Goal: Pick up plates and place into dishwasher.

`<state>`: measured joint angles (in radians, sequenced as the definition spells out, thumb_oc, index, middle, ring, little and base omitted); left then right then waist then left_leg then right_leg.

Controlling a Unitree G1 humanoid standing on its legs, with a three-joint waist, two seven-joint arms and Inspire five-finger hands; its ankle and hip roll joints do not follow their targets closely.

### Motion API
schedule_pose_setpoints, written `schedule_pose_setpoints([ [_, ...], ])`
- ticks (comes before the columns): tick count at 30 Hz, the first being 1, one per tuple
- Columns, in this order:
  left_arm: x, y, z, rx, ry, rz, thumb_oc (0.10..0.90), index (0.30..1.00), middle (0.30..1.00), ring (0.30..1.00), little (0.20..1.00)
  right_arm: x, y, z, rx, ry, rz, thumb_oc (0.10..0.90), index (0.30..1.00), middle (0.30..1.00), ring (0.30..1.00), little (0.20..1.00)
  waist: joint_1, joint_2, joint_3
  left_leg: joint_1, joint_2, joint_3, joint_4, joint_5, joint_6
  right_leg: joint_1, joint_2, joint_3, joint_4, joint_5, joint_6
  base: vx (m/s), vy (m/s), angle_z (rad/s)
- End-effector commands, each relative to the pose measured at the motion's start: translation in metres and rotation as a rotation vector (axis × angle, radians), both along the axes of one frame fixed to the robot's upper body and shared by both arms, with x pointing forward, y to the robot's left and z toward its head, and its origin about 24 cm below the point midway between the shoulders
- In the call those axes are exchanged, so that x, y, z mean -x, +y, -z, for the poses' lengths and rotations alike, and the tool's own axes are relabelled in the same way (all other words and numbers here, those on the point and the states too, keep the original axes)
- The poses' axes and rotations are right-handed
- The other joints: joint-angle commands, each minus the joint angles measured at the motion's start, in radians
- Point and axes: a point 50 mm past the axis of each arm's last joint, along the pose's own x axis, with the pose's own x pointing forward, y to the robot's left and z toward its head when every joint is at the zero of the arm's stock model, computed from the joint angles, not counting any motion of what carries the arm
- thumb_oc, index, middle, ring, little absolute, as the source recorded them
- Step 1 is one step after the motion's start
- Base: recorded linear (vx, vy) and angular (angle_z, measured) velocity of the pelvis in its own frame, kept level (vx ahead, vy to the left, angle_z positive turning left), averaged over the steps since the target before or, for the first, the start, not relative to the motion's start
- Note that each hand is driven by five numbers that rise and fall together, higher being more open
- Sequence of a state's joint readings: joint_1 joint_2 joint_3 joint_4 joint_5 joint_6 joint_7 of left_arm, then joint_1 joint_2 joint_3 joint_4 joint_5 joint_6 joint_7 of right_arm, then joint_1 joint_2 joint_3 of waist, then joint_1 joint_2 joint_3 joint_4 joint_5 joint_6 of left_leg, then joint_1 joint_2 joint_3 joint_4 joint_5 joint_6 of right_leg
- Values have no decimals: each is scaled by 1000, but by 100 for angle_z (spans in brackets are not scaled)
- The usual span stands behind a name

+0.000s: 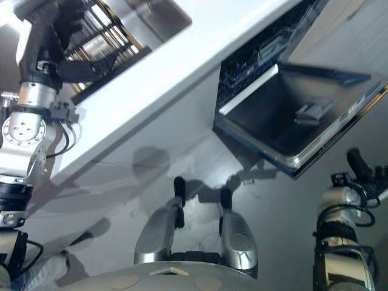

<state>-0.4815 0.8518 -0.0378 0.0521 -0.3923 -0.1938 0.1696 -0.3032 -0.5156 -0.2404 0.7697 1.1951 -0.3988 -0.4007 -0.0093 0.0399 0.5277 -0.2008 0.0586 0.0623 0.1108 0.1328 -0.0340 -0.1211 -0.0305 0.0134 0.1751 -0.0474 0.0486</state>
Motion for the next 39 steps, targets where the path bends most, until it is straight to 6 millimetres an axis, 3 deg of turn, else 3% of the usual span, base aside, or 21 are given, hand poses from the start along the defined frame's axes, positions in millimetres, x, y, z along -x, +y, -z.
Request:
schedule_pose_setpoints([
  [1,11,-5,-46,47,-292,-9,800,900,900,900,900,-8,-11,-41,114,-293,-33,800,900,900,900,900,-22,-14,-18,-72,-64,-29,295,-222,32,-88,13,-53,86,40,-44,-114,17,-7],
  [7,6,-15,-41,71,-300,-50,800,900,900,900,900,-31,11,-42,74,-508,-274,800,900,900,900,900,-33,16,-8,-223,-84,-44,414,-226,24,-243,5,-75,235,-11,-77,-59,36,6],
  [13,9,-11,-34,86,-304,-75,800,900,900,900,900,-46,27,-49,55,-671,-500,800,900,900,900,900,-28,38,-8,-294,-91,-44,457,-202,20,-329,-6,-74,309,-35,-88,-18,49,-5],
  [17,11,-9,-35,84,-308,-81,800,900,900,900,900,-56,40,-56,89,-660,-654,800,900,900,900,900,-21,44,-8,-324,-92,-37,502,-210,16,-363,-11,-72,361,-58,-88,-5,35,-13],
  [24,14,-9,-37,71,-308,-82,800,900,900,900,900,-71,57,-68,128,-587,-799,800,900,900,900,900,-6,29,-8,-361,-91,-37,536,-207,16,-395,-20,-74,390,-51,-86,6,17,4],
  [33,15,-7,-30,68,-297,-88,800,900,900,900,900,-87,99,-108,212,-702,-1048,800,900,900,900,900,10,7,-8,-353,-93,-33,483,-221,26,-393,-30,-72,348,-21,-64,28,60,3],
  [38,18,-4,-27,80,-301,-92,800,900,900,900,900,-87,150,-150,330,-887,-1291,800,900,900,900,900,24,-6,-8,-340,-102,-26,450,-222,38,-388,-42,-77,308,9,-49,28,88,-13],
  [39,18,-3,-24,82,-293,-93,800,900,900,900,900,-84,171,-166,372,-969,-1356,800,900,900,900,900,29,-9,-8,-327,-103,-24,446,-229,41,-378,-44,-79,303,8,-43,69,97,-10],
])
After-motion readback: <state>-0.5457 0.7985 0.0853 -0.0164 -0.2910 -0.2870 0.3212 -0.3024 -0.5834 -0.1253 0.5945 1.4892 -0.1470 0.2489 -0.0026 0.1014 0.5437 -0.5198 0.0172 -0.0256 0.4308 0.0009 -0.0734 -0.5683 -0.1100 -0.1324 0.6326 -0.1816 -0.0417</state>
